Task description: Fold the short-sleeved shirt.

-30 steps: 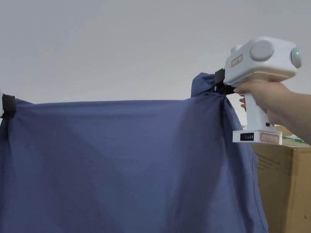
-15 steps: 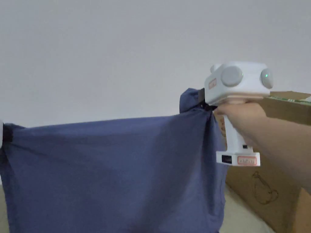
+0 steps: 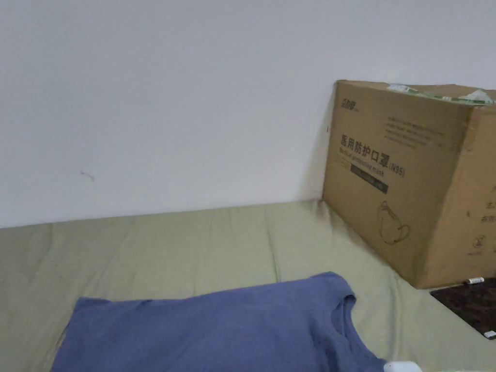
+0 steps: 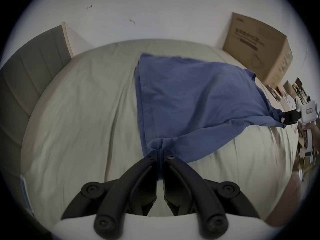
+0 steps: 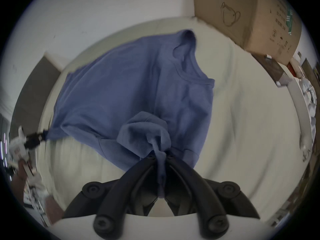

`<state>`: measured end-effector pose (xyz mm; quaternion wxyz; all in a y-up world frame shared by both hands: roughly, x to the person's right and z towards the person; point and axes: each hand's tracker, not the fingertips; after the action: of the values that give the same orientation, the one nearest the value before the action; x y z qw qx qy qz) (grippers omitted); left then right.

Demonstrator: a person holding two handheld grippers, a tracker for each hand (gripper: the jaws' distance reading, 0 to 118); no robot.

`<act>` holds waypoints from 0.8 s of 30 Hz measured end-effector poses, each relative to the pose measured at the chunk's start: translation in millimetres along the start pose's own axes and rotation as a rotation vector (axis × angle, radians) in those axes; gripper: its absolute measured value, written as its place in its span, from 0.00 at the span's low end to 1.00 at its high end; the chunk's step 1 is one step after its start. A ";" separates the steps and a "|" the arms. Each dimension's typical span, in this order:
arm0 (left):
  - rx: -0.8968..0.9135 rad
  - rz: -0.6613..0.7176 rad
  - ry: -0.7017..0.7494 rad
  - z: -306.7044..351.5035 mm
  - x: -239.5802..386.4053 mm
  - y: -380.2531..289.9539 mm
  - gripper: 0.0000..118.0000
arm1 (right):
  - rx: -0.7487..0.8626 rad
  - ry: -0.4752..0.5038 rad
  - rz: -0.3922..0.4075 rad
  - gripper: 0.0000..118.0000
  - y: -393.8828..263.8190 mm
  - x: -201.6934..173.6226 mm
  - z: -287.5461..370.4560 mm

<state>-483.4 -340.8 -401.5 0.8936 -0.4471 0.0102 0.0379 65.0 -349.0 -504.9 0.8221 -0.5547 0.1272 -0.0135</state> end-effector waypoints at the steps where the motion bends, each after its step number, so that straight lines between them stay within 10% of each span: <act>1: -0.024 -0.018 -0.003 11.6 1.8 -12.7 0.05 | -0.024 0.003 0.025 0.02 -16.7 -0.2 10.4; 15: -0.321 -0.110 -0.049 84.6 24.1 -121.4 0.05 | -0.367 -0.087 0.073 0.03 -120.3 3.6 43.8; 17: -0.311 -0.124 -0.033 78.0 27.3 -127.1 0.21 | -0.338 -0.089 0.051 0.05 -125.1 3.1 39.8; 19: -0.308 -0.172 0.051 75.9 29.5 -128.0 0.86 | -0.295 -0.069 0.016 0.21 -126.6 5.7 43.6; 20: -0.321 -0.175 0.048 78.9 29.5 -126.4 1.00 | -0.271 -0.076 0.005 0.40 -128.3 6.3 51.7; 22: -0.241 -0.121 -0.030 100.1 21.9 -113.2 0.91 | -0.207 -0.095 0.028 0.98 -126.3 3.9 78.1; 24: -0.197 -0.073 -0.056 120.1 22.8 -100.5 0.92 | -0.085 -0.059 0.032 0.99 -123.3 11.5 96.3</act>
<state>-454.8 -303.5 -250.3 0.8460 -0.5317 -0.0348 0.0185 112.4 -310.8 -360.4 0.8013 -0.5873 0.1120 0.0212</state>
